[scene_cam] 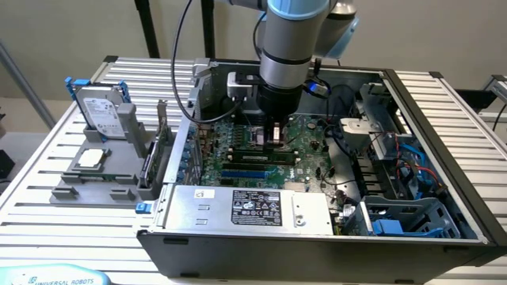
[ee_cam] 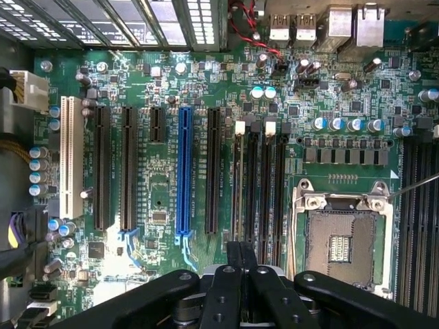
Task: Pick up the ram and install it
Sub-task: 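Press down the ram until it locks into place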
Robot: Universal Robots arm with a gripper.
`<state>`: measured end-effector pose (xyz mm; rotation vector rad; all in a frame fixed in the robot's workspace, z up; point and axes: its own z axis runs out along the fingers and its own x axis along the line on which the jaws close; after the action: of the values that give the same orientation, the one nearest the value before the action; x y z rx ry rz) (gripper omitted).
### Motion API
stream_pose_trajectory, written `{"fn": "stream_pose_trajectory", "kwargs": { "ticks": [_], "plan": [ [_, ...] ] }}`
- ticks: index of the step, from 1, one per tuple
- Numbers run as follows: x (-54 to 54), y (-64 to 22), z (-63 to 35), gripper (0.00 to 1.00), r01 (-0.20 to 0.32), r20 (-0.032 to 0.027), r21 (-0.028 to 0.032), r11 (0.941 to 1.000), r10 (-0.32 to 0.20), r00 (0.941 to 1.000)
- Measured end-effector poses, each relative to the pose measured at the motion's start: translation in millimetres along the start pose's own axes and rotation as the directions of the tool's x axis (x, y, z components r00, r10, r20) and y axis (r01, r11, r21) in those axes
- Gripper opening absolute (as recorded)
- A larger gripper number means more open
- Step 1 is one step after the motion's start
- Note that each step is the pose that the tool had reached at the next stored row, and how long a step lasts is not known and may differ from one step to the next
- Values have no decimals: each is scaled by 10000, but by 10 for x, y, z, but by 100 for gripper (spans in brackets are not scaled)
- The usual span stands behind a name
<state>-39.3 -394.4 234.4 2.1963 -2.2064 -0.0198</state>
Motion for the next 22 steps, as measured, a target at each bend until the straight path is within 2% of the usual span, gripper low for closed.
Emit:
{"fn": "stream_pose_trajectory", "kwargs": {
  "ticks": [6, 9, 10, 11, 16, 22],
  "plan": [
    [1, 31, 84, 11, -1, -13, 63, 10000, 1, 10000],
    [0, 32, 107, 11, -1, -7, 76, 10000, 1, 10000],
    [1, 32, 92, 11, 0, -11, 74, 10000, 1, 10000],
    [-2, 33, 61, 11, 0, 15, 74, 10000, 0, 10000],
    [2, 39, -154, 11, -1, -1, 32, 10000, 1, 10000],
    [2, 39, -160, 11, 0, 2, 31, 10000, 0, 10000]
  ]
}}
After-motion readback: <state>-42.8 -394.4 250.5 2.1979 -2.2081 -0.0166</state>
